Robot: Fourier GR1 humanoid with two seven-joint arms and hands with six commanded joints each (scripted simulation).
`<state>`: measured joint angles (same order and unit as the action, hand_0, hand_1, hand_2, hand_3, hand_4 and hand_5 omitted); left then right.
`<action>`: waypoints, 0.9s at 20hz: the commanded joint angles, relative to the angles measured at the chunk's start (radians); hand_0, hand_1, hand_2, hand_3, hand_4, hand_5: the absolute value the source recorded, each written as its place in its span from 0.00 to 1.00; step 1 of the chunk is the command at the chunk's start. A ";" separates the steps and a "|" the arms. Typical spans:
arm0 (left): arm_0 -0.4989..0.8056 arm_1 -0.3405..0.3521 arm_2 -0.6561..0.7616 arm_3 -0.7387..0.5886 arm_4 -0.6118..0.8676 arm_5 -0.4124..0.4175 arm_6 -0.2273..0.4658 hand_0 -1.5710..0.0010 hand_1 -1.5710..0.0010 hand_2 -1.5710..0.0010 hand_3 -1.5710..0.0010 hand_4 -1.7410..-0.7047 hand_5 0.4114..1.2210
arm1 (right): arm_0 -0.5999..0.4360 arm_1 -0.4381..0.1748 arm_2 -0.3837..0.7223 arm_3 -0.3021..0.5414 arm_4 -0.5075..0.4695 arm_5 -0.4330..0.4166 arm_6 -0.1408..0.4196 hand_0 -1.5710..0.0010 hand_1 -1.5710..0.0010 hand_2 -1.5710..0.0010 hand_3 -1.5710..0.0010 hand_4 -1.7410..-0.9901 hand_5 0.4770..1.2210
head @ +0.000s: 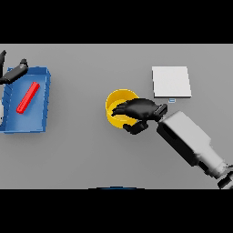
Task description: Pick up the red beaker and tilt it to pour out 1 green nut into yellow bowl. Pick up the yellow bowl and place it on the metallic measuring scale.
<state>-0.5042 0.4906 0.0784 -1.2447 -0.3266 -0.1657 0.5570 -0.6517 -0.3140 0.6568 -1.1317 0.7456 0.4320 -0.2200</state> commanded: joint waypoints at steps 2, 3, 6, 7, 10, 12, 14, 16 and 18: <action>0.001 0.007 0.000 0.009 -0.006 0.001 -0.008 1.00 1.00 1.00 1.00 0.92 0.39 | -0.006 -0.005 0.007 0.001 0.009 0.003 -0.005 0.70 0.76 0.76 0.73 0.35 0.70; 0.008 0.002 -0.003 0.005 -0.006 0.001 -0.008 1.00 1.00 1.00 1.00 0.91 0.40 | -0.002 -0.008 0.009 -0.006 0.010 0.001 -0.007 0.60 0.68 0.69 0.59 0.36 0.76; -0.003 -0.003 -0.004 0.014 -0.009 0.008 -0.013 1.00 1.00 1.00 1.00 0.92 0.40 | -0.002 -0.016 0.006 -0.001 -0.002 0.006 -0.029 0.32 0.39 0.40 0.36 0.24 0.88; -0.002 0.000 -0.002 0.011 -0.006 0.005 -0.015 1.00 1.00 1.00 1.00 0.92 0.40 | -0.012 -0.012 0.006 0.003 -0.006 0.018 -0.021 0.26 0.31 0.32 0.34 0.20 0.90; -0.004 -0.001 -0.001 0.021 -0.009 0.011 -0.018 1.00 1.00 1.00 1.00 0.92 0.40 | -0.009 -0.029 0.016 -0.013 -0.004 0.016 -0.038 0.13 0.16 0.16 0.29 0.11 0.95; 0.007 -0.007 -0.006 -0.001 -0.005 0.009 -0.018 1.00 1.00 1.00 1.00 0.92 0.39 | -0.010 -0.036 0.008 -0.043 -0.014 0.045 0.019 0.08 0.10 0.10 0.27 0.08 0.97; 0.009 -0.005 -0.005 -0.007 -0.007 0.009 -0.007 1.00 1.00 1.00 1.00 0.92 0.39 | -0.013 -0.042 0.003 -0.062 -0.021 0.050 0.039 0.05 0.07 0.07 0.20 0.06 0.98; 0.006 -0.002 -0.005 -0.005 -0.006 0.008 -0.013 1.00 1.00 1.00 1.00 0.92 0.39 | -0.017 -0.060 -0.016 -0.096 -0.046 0.069 0.039 0.03 0.04 0.04 0.14 0.04 0.99; 0.012 0.007 0.003 -0.003 -0.005 0.009 -0.028 1.00 1.00 1.00 1.00 0.92 0.39 | -0.022 -0.085 -0.038 -0.133 -0.072 0.094 0.060 0.02 0.03 0.03 0.14 0.03 0.99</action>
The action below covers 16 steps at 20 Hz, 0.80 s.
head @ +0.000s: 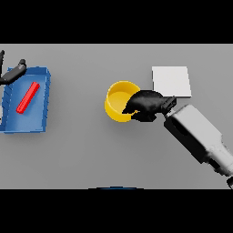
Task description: Pick up the red beaker and tilt it to pour out 1 green nut into yellow bowl. Pick up the yellow bowl and place it on the metallic measuring scale.
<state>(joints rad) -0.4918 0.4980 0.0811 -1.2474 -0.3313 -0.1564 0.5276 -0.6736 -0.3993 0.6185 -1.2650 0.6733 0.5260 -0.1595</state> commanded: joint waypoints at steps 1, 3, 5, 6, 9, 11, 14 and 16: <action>0.001 0.004 0.001 -0.010 0.003 -0.004 -0.001 1.00 1.00 1.00 1.00 0.92 0.39 | -0.008 -0.011 -0.005 -0.008 -0.003 0.004 -0.003 0.02 0.02 0.02 0.15 0.03 0.99; -0.005 0.000 0.000 0.007 0.000 -0.001 0.002 1.00 1.00 1.00 1.00 0.91 0.40 | -0.014 -0.019 -0.008 -0.025 -0.007 0.020 0.030 0.01 0.01 0.01 0.17 0.03 1.00; -0.019 -0.005 -0.002 0.016 0.001 -0.001 -0.007 1.00 1.00 1.00 1.00 0.91 0.40 | -0.024 -0.019 -0.013 -0.037 -0.017 0.037 0.058 0.01 0.02 0.01 0.13 0.02 1.00; -0.015 -0.006 0.000 0.006 0.004 -0.001 -0.002 1.00 1.00 1.00 1.00 0.91 0.40 | -0.021 -0.029 -0.016 -0.048 -0.028 0.050 0.054 0.01 0.01 0.01 0.14 0.02 1.00; -0.024 0.000 0.001 0.013 -0.001 0.002 -0.006 1.00 1.00 1.00 1.00 0.91 0.41 | -0.046 -0.040 -0.042 -0.044 -0.031 0.038 0.095 0.00 0.01 0.00 0.19 0.02 1.00; -0.019 0.009 0.006 0.013 0.003 -0.006 -0.006 1.00 1.00 1.00 1.00 0.92 0.42 | -0.055 -0.067 -0.052 -0.027 -0.021 0.017 0.090 0.05 0.02 0.00 0.17 0.02 1.00; -0.026 0.013 0.014 0.016 0.010 -0.010 -0.004 1.00 1.00 1.00 1.00 0.92 0.42 | -0.087 -0.093 -0.078 0.023 -0.014 -0.005 0.109 0.03 0.01 0.00 0.12 0.02 1.00; -0.022 0.004 0.011 0.017 0.013 -0.010 0.010 1.00 1.00 1.00 1.00 0.90 0.42 | -0.097 -0.118 -0.091 0.046 -0.015 -0.022 0.099 0.02 0.01 0.00 0.10 0.02 1.00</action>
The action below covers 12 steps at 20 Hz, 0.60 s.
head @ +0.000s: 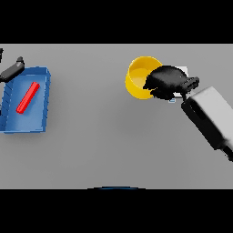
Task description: Pick up the red beaker and tilt it to pour out 1 green nut into yellow bowl. Pick up the yellow bowl and place it on the metallic measuring scale.
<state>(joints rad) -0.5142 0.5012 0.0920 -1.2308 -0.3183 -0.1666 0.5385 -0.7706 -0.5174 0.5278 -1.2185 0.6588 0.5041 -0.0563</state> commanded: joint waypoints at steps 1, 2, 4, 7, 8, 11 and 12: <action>-0.003 0.006 0.003 0.003 -0.002 -0.001 0.005 1.00 1.00 1.00 1.00 0.90 0.43 | -0.008 -0.011 -0.010 0.020 -0.003 -0.006 -0.007 0.01 0.00 0.00 0.10 0.02 1.00; -0.017 0.006 0.000 0.009 -0.007 0.001 0.007 1.00 1.00 1.00 1.00 0.91 0.42 | -0.014 -0.022 -0.012 0.043 0.004 -0.016 -0.008 0.01 0.00 0.00 0.12 0.02 1.00; -0.007 0.007 0.001 0.023 -0.007 0.000 -0.011 1.00 1.00 1.00 1.00 0.91 0.42 | -0.032 -0.030 -0.014 0.098 0.014 -0.033 -0.006 0.01 0.00 0.00 0.17 0.02 1.00; -0.001 0.010 0.010 -0.002 0.006 -0.003 -0.002 1.00 1.00 1.00 1.00 0.90 0.42 | -0.050 -0.030 -0.013 0.130 0.002 -0.039 -0.054 0.00 0.01 0.00 0.15 0.02 1.00; 0.014 0.005 0.006 -0.013 0.005 -0.001 0.003 1.00 1.00 1.00 1.00 0.90 0.42 | -0.052 -0.029 -0.016 0.190 0.021 -0.070 -0.053 0.00 0.02 0.00 0.12 0.02 1.00; 0.005 0.004 0.009 -0.021 0.005 0.004 0.028 1.00 1.00 1.00 1.00 0.89 0.44 | -0.044 -0.032 -0.039 0.268 0.019 -0.109 -0.021 0.03 0.09 0.04 0.06 0.02 1.00; 0.003 0.007 0.017 -0.022 0.013 0.000 0.033 1.00 1.00 1.00 1.00 0.88 0.44 | -0.045 -0.038 -0.042 0.298 0.024 -0.126 -0.036 0.03 0.09 0.05 0.05 0.02 1.00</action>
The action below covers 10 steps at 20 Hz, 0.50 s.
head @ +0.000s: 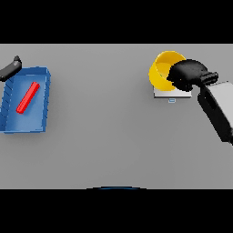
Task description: Pick up the red beaker and tilt it to pour out 1 green nut into yellow bowl. Pick up the yellow bowl and place it on the metallic measuring scale.
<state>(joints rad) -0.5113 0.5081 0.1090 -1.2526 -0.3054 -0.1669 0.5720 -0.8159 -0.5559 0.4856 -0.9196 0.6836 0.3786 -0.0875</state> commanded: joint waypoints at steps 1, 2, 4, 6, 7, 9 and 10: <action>0.001 -0.001 -0.004 -0.003 -0.005 0.003 0.005 1.00 1.00 1.00 1.00 0.88 0.44 | -0.008 0.013 0.001 0.037 0.010 -0.022 0.004 0.03 0.10 0.06 0.04 0.02 1.00; 0.003 -0.003 -0.008 -0.005 -0.009 0.003 0.011 1.00 1.00 1.00 1.00 0.88 0.44 | -0.009 0.006 -0.003 0.062 0.009 -0.024 -0.011 0.04 0.12 0.07 0.03 0.02 1.00; 0.011 -0.005 -0.007 -0.013 -0.006 0.003 0.011 1.00 1.00 1.00 1.00 0.87 0.45 | -0.028 0.006 -0.002 0.090 0.015 -0.022 -0.002 0.05 0.14 0.09 0.02 0.01 1.00; 0.011 -0.005 -0.006 -0.013 -0.009 0.007 0.024 1.00 1.00 1.00 1.00 0.86 0.46 | -0.028 0.013 0.003 0.134 0.023 -0.042 -0.036 0.08 0.19 0.12 0.01 0.01 1.00; 0.006 0.002 -0.003 -0.008 -0.010 0.004 0.032 1.00 1.00 1.00 1.00 0.86 0.46 | -0.023 0.016 0.006 0.134 0.023 -0.043 -0.029 0.09 0.21 0.14 0.01 0.01 1.00; 0.005 -0.001 -0.004 -0.018 -0.005 0.001 0.036 1.00 1.00 1.00 1.00 0.87 0.46 | -0.033 0.029 0.008 0.157 0.027 -0.049 -0.031 0.11 0.23 0.16 0.01 0.01 1.00; 0.007 -0.004 -0.007 -0.016 -0.007 0.002 0.037 1.00 1.00 1.00 1.00 0.87 0.45 | -0.039 0.024 0.001 0.162 0.023 -0.049 -0.032 0.11 0.23 0.16 0.01 0.01 1.00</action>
<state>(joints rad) -0.5043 0.5038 0.1024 -1.2690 -0.3125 -0.1652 0.6088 -0.8550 -0.5324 0.4867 -0.7577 0.7066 0.3300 -0.1187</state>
